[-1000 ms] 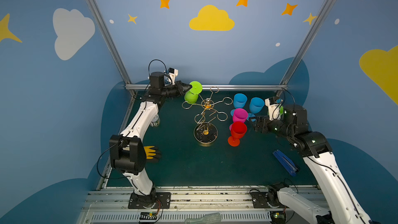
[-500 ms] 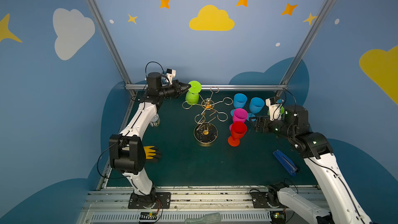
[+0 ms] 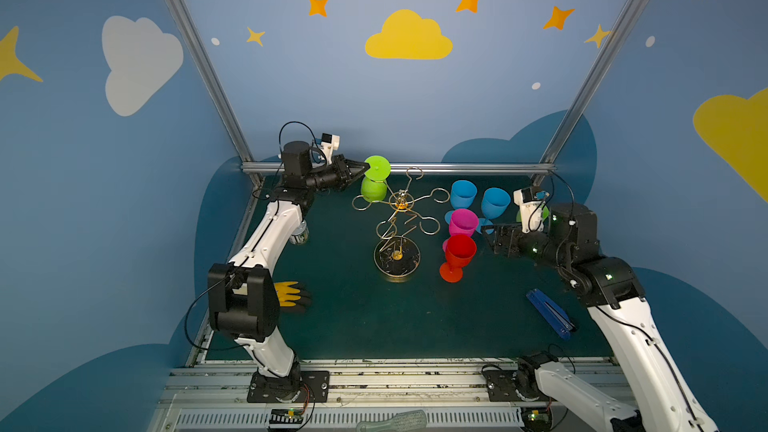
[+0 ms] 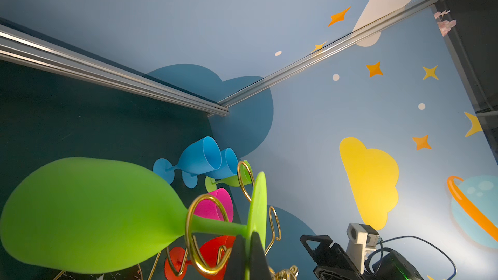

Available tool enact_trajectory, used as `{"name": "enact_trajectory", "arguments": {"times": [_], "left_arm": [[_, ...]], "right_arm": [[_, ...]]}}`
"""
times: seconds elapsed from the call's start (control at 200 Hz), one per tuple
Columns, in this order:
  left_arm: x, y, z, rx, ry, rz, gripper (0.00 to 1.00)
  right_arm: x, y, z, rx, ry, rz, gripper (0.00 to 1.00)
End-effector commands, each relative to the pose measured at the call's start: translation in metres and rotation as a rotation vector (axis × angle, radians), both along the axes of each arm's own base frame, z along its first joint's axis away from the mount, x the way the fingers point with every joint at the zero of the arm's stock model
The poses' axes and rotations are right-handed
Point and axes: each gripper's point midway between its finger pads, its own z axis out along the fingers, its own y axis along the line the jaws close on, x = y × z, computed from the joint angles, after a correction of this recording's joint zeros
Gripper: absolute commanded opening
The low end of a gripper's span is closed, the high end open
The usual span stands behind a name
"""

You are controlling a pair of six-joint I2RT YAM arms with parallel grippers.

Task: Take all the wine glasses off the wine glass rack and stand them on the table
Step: 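Pull the lime-green glass up off the rack arm with the left gripper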

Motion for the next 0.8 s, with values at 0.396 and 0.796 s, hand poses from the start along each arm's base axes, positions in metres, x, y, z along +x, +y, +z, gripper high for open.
{"name": "enact_trajectory", "arguments": {"times": [0.396,0.796], "left_arm": [[-0.031,-0.021,0.013,0.023,-0.061,-0.063,0.03],[-0.029,-0.038,0.012,0.024,-0.061,-0.092,0.03]], "right_arm": [[-0.005,-0.001,0.006,0.019,-0.023,0.003,0.82],[-0.007,-0.002,0.007,0.017,-0.029,-0.001,0.82]]}}
